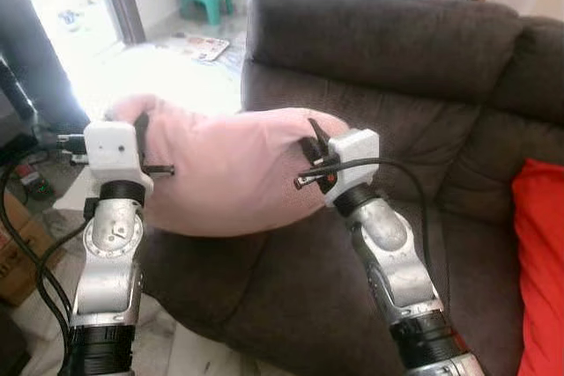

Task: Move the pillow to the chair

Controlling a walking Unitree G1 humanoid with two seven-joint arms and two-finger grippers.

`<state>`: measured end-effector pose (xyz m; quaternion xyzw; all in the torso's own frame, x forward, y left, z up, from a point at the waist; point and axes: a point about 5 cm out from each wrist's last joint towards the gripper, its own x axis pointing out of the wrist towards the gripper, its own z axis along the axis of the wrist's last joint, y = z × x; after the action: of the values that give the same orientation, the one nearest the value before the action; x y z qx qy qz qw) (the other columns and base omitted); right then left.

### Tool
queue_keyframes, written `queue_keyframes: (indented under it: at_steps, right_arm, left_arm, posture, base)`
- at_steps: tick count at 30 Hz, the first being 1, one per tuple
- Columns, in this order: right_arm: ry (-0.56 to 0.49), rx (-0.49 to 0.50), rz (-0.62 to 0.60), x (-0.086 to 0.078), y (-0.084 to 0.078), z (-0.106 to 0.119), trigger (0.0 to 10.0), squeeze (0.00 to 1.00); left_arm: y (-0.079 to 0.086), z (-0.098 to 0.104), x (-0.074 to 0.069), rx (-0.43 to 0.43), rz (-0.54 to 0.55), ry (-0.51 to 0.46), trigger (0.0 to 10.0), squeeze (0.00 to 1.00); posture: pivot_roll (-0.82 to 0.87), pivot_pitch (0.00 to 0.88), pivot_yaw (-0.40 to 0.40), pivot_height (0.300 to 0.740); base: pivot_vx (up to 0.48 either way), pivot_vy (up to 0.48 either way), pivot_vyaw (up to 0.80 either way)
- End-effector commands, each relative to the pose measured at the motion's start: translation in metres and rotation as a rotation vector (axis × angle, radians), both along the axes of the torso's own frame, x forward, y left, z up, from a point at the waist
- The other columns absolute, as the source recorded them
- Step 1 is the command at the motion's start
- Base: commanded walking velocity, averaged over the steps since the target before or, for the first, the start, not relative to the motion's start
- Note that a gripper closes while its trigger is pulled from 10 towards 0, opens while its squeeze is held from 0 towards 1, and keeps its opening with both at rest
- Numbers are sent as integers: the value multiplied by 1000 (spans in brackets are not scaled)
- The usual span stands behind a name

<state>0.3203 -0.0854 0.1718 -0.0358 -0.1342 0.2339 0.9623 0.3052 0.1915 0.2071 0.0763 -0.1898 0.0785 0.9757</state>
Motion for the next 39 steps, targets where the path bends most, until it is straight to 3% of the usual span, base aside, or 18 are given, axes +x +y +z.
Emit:
queue_keyframes:
  at_steps: [1,7,11,18,22,25,27,39]
  right_arm:
    - [-89,37,26,0,6,23,10000,0]
    - [-77,30,25,1,7,21,10000,0]
    - [-57,7,23,2,7,17,10000,0]
    - [-5,-62,-9,11,5,10,10000,0]
    - [29,-117,-63,21,1,6,10000,0]
    - [65,-151,-138,36,-7,6,10000,0]
    - [63,-112,-193,45,-15,15,10000,0]
    - [49,-106,-260,60,-21,24,10000,0]
  left_arm:
    - [-8,10,1,24,-46,-43,10000,0]
    - [-12,3,3,-3,-101,13,10000,0]
    - [-23,-15,7,-120,-246,132,10000,0]
    - [-29,-32,7,-186,-329,249,10000,0]
    - [-29,-33,6,-188,-328,250,10000,0]
    - [-33,-29,7,-277,-374,233,10000,0]
    - [-43,-22,5,-328,-471,214,10000,0]
    - [-54,-17,0,-362,-595,234,10000,0]
  posture:
    - [71,15,-15,740]
    - [71,17,-18,740]
    - [72,19,-19,740]
    - [69,26,-20,740]
    - [71,27,-20,740]
    - [72,26,-21,740]
    - [72,26,-21,740]
    - [81,28,-25,740]
  base:
    - [292,0,0]
    - [282,0,0]
    - [0,0,0]
    - [0,0,0]
    - [0,0,0]
    - [0,0,0]
    - [0,0,0]
    - [0,0,0]
